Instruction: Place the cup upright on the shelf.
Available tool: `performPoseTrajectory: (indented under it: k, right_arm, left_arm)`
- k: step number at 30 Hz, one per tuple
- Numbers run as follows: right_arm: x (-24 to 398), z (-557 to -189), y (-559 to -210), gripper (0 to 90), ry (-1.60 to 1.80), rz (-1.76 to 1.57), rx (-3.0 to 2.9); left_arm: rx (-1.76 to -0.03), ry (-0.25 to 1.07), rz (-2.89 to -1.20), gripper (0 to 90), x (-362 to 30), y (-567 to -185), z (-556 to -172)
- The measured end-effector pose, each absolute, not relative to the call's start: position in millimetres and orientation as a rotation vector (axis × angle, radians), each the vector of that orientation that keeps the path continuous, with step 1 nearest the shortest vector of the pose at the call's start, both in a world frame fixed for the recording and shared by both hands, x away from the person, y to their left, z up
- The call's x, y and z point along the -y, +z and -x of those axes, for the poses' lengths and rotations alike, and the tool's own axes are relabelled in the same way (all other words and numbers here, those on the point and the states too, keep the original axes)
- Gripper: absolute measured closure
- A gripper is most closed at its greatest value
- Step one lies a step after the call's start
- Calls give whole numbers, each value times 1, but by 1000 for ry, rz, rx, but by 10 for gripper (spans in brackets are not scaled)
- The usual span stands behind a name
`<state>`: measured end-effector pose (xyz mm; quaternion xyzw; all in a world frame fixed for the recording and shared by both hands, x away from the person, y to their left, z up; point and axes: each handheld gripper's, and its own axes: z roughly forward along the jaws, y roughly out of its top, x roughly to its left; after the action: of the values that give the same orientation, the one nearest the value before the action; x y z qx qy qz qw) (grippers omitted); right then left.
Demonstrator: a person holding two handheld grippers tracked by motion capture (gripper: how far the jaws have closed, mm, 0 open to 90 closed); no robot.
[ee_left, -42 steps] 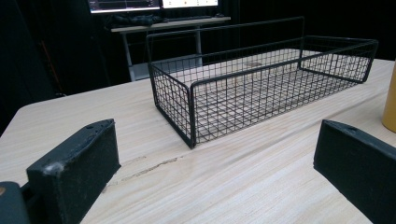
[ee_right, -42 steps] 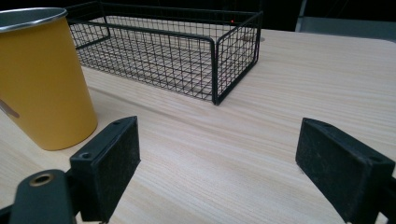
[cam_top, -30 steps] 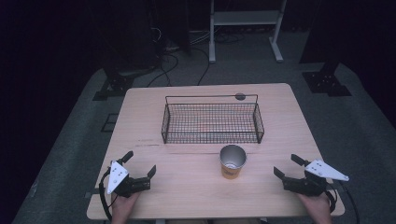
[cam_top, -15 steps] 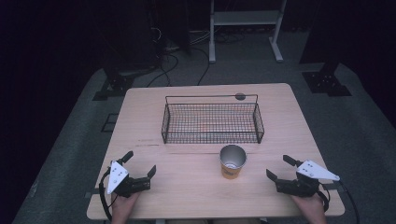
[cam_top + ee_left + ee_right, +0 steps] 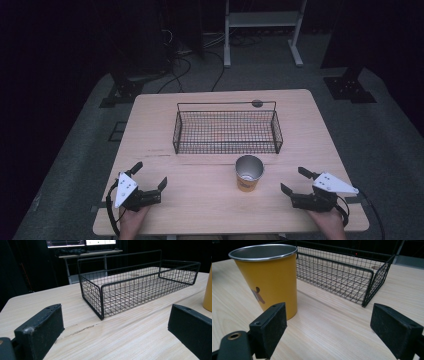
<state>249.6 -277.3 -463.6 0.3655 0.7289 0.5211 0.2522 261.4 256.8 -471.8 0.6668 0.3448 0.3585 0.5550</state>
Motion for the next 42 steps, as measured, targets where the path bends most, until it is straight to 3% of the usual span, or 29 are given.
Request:
performPoseTrajectory:
  k: [28, 42]
  right_arm:
    - [246, -248, -466, 127, 1438, -913, -2076]
    - [230, -251, -463, 74, 1445, -888, -2117]
  left_arm:
    - [-816, 848, -1574, 0, -257, -472, -261]
    - [-816, 853, -1576, 0, -256, -472, -261]
